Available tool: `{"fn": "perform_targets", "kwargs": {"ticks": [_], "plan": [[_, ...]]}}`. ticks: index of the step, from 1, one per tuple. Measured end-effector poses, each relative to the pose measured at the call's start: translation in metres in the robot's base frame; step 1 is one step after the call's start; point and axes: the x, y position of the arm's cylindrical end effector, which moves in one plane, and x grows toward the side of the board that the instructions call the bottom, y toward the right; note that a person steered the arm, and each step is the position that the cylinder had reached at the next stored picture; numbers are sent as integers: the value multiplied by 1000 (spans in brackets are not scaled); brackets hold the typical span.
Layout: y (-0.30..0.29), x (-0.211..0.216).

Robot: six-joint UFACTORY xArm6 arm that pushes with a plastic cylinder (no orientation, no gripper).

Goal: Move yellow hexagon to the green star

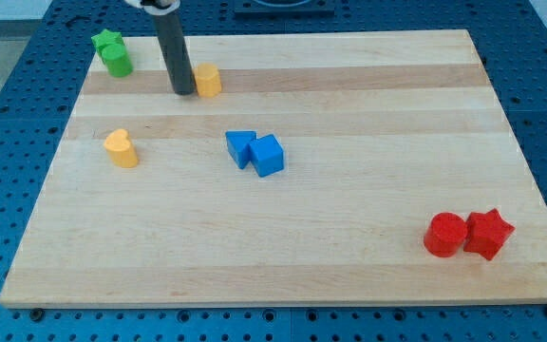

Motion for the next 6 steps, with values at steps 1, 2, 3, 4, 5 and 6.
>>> {"fn": "perform_targets", "kwargs": {"ticks": [1, 2, 3, 4, 5, 6], "plan": [[-1, 10], [-4, 31], [20, 33], [43, 16], [44, -20], [39, -55]]}}
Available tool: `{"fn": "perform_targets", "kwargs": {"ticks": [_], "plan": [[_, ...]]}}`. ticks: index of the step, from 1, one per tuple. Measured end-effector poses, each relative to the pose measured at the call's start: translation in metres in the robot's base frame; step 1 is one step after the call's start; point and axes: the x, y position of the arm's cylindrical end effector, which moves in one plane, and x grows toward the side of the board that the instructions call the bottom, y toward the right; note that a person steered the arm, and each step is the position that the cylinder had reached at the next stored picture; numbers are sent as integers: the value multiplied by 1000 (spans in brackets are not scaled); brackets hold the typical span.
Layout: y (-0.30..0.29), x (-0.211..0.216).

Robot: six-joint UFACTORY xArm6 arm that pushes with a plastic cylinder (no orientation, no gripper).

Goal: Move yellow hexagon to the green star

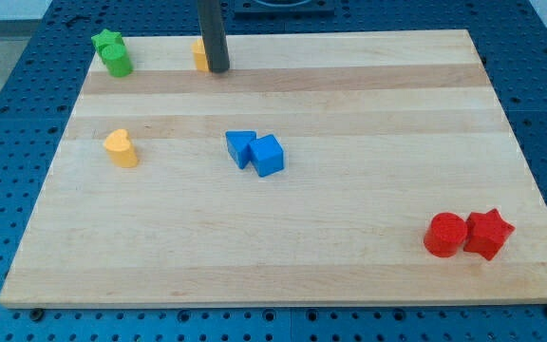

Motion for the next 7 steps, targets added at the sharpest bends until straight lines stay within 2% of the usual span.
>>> {"fn": "perform_targets", "kwargs": {"ticks": [1, 3, 7], "plan": [[-12, -29], [-10, -32], [-78, -38]]}}
